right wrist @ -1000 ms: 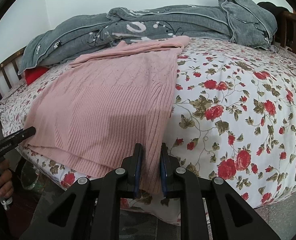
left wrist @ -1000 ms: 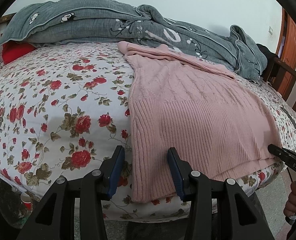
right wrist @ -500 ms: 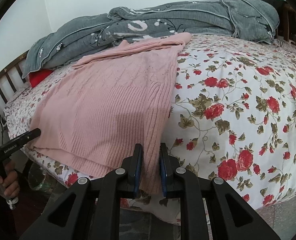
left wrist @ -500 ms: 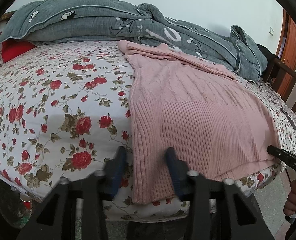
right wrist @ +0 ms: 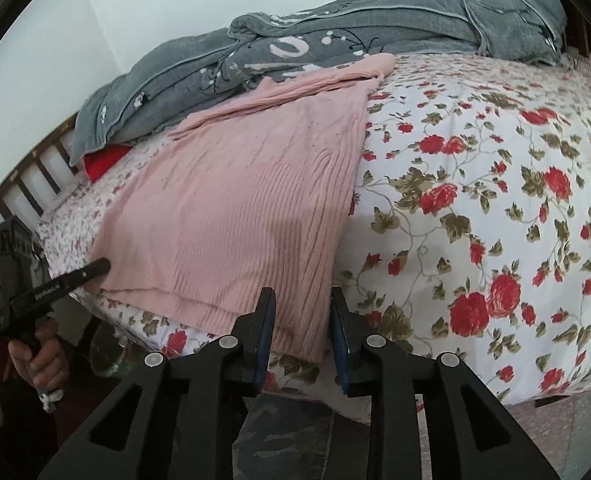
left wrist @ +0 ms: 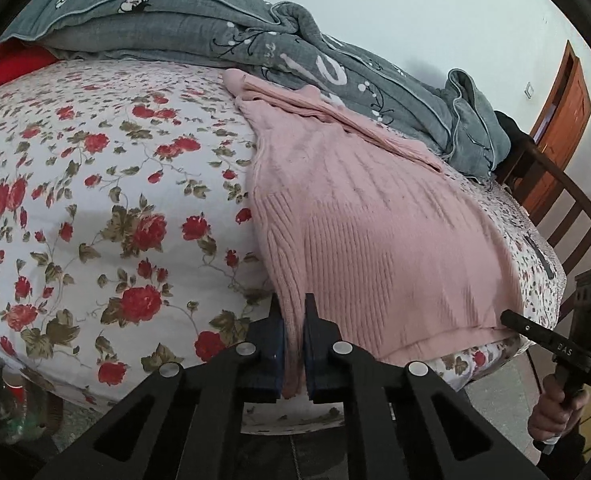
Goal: Fold small clothes
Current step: 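Close both grippers on the hem and lift it toward the collar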
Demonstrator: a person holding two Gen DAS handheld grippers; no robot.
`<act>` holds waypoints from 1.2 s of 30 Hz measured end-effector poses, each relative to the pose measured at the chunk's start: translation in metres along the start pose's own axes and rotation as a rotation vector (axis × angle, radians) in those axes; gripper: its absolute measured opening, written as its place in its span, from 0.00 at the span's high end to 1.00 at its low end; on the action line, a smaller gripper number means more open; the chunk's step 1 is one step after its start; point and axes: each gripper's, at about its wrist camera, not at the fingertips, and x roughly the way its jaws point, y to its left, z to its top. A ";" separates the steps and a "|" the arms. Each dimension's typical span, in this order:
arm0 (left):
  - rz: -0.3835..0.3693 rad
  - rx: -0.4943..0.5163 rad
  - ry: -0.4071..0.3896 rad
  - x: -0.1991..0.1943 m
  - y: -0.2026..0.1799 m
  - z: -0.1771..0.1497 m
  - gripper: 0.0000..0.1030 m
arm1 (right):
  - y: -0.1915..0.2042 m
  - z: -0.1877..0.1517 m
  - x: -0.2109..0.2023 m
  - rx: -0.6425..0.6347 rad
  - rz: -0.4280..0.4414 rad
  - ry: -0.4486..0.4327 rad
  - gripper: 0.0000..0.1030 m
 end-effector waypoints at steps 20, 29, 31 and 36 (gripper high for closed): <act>0.003 -0.013 0.014 -0.010 -0.002 -0.003 0.93 | 0.005 -0.002 -0.006 0.041 0.033 0.014 0.92; -0.059 -0.106 -0.023 -0.038 0.002 0.022 0.94 | 0.012 0.017 -0.042 0.061 0.059 -0.055 0.95; -0.079 -0.124 -0.032 -0.045 0.001 0.029 0.94 | 0.013 0.023 -0.050 0.070 0.065 -0.068 0.95; -0.085 -0.129 -0.049 -0.059 -0.006 0.049 0.94 | 0.012 0.041 -0.067 0.122 0.122 -0.101 0.95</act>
